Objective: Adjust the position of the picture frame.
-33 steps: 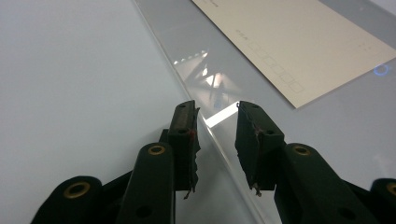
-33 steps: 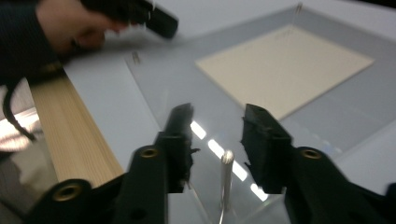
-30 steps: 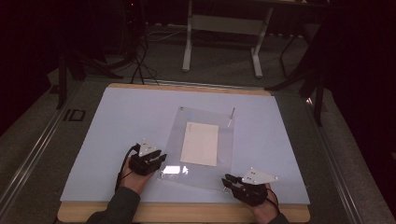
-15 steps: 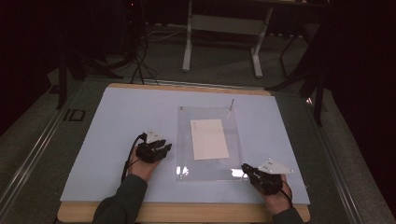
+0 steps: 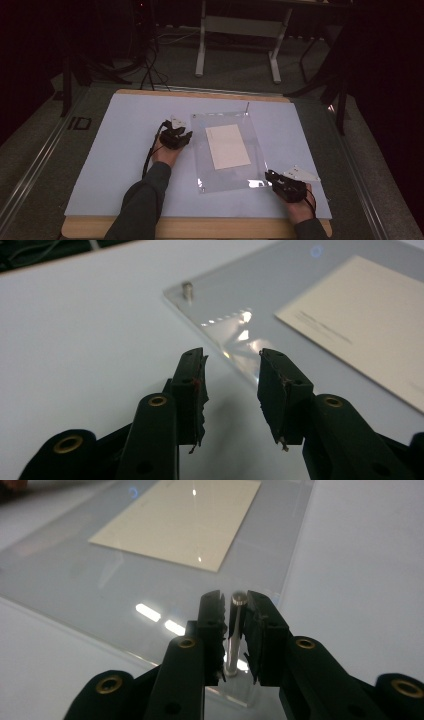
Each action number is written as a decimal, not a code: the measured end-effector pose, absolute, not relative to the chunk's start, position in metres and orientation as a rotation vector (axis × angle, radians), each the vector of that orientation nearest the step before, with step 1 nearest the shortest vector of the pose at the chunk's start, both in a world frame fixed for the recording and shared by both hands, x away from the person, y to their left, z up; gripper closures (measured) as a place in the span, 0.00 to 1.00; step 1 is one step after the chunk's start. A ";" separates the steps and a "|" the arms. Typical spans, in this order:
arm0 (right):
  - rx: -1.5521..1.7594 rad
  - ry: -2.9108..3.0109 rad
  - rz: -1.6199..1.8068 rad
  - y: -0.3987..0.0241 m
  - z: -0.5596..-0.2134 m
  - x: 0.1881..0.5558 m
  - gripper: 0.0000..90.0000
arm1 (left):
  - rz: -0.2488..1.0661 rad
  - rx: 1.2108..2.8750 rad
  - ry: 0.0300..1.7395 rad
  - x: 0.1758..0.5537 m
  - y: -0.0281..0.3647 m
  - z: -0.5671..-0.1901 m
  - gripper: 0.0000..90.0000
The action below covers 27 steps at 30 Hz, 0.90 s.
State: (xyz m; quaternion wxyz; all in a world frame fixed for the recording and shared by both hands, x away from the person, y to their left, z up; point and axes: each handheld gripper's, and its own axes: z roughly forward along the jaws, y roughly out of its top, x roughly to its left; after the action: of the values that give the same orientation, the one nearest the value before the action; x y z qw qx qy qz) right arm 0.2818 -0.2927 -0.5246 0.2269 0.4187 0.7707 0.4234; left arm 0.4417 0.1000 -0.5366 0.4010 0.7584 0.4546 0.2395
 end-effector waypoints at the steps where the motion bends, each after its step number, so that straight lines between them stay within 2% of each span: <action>1: 1.137 2.132 1.142 -0.291 -0.524 0.281 0.94 | 0.624 1.920 1.161 0.450 0.097 -0.538 0.70; 16: 1.149 2.133 1.150 -0.297 -0.523 0.285 0.95 | 0.658 1.862 1.240 0.502 0.083 -0.537 0.77; 19: 1.146 2.136 1.157 -0.298 -0.524 0.285 0.94 | 0.636 1.903 1.295 0.514 0.077 -0.539 0.80; 24: 1.151 2.136 1.157 -0.298 -0.523 0.285 0.94 | 0.616 1.925 1.279 0.522 0.069 -0.538 0.79; 27: 1.156 2.135 1.156 -0.298 -0.523 0.284 0.94 | 0.630 1.920 1.306 0.524 0.066 -0.537 0.86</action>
State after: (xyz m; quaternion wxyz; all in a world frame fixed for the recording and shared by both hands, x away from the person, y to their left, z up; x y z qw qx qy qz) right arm 0.2845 -0.2977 -0.5232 0.2242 0.4191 0.7738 0.4188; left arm 0.5240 0.0663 -0.5371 0.3594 0.7447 0.5064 0.2444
